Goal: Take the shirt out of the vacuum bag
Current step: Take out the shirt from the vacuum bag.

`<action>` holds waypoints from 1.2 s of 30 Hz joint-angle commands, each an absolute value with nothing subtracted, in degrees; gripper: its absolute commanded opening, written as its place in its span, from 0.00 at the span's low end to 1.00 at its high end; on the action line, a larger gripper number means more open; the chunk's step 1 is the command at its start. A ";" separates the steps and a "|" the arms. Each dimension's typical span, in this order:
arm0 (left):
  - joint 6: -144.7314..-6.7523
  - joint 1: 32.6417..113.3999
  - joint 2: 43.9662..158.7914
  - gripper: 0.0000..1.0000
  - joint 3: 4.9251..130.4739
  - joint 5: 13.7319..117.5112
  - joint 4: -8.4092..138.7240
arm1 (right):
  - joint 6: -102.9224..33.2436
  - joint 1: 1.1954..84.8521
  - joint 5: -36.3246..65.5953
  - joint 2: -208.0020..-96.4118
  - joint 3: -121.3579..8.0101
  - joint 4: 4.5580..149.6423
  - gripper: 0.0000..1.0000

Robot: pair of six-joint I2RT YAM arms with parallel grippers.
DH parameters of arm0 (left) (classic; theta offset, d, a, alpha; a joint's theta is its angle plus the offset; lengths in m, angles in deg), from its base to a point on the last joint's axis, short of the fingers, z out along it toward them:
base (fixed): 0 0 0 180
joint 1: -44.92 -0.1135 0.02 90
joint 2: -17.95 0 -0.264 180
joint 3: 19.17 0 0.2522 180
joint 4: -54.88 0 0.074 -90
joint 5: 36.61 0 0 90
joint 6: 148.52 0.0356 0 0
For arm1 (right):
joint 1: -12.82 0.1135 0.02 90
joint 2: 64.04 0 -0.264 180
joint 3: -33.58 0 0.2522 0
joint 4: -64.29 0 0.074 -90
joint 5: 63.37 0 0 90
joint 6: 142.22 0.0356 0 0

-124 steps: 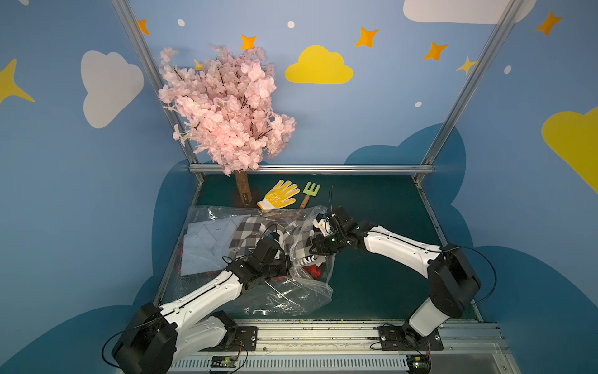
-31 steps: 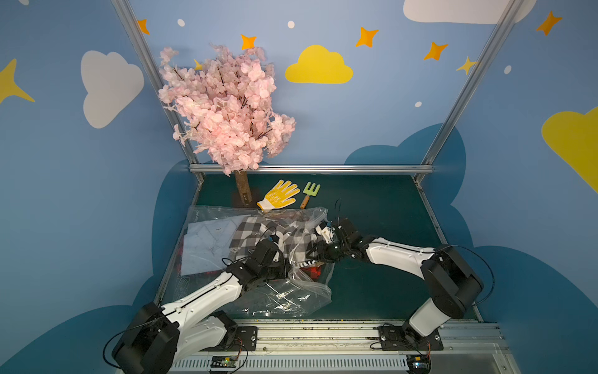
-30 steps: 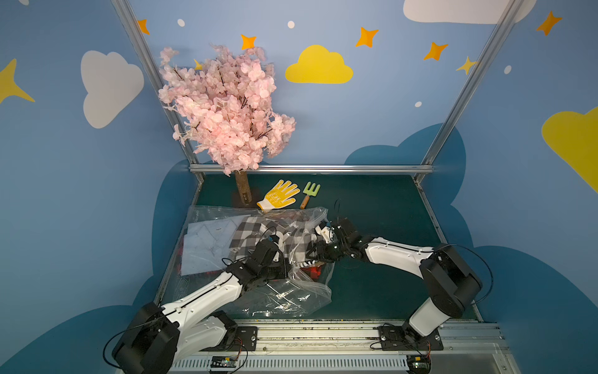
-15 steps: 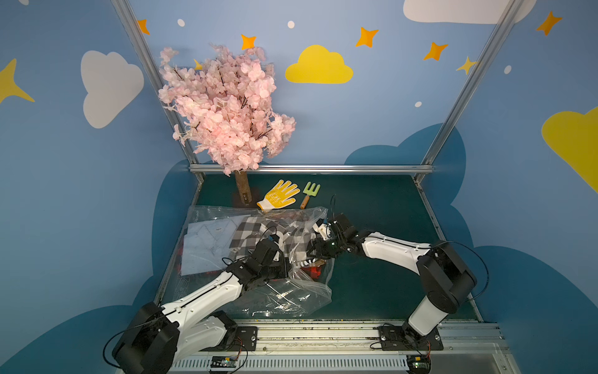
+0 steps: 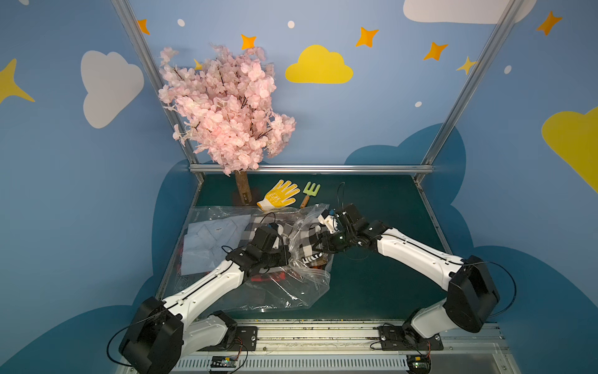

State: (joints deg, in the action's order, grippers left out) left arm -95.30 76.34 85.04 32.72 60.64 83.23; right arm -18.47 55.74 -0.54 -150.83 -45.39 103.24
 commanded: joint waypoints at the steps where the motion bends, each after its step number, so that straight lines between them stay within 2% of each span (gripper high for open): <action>1: -93.46 74.96 85.91 0.03 33.88 58.96 85.87 | -20.61 55.28 -1.29 -147.07 -49.47 108.15 0.00; 7: -93.02 74.19 86.33 0.04 34.27 59.46 86.03 | -22.66 53.42 -1.40 -144.40 -53.07 112.20 0.00; 14: -92.80 74.01 88.56 0.03 34.23 59.63 85.35 | -23.02 49.15 0.23 -137.52 -51.48 110.83 0.00; 19: -92.84 74.02 90.56 0.03 34.32 59.86 85.15 | -23.22 43.06 -2.27 -134.02 -51.78 111.42 0.00; 30: -92.93 74.02 93.61 0.03 33.72 59.77 85.43 | -28.66 28.60 -7.30 -136.55 -59.04 117.68 0.00; 36: -93.24 74.02 94.71 0.03 32.49 60.11 84.59 | -35.21 23.69 -7.79 -143.68 -69.02 124.42 0.00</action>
State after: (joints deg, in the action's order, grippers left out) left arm -93.66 74.53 93.67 33.82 61.29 82.60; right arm -30.29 24.92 -6.91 -141.36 -64.76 122.06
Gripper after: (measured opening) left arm 0.051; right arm 0.109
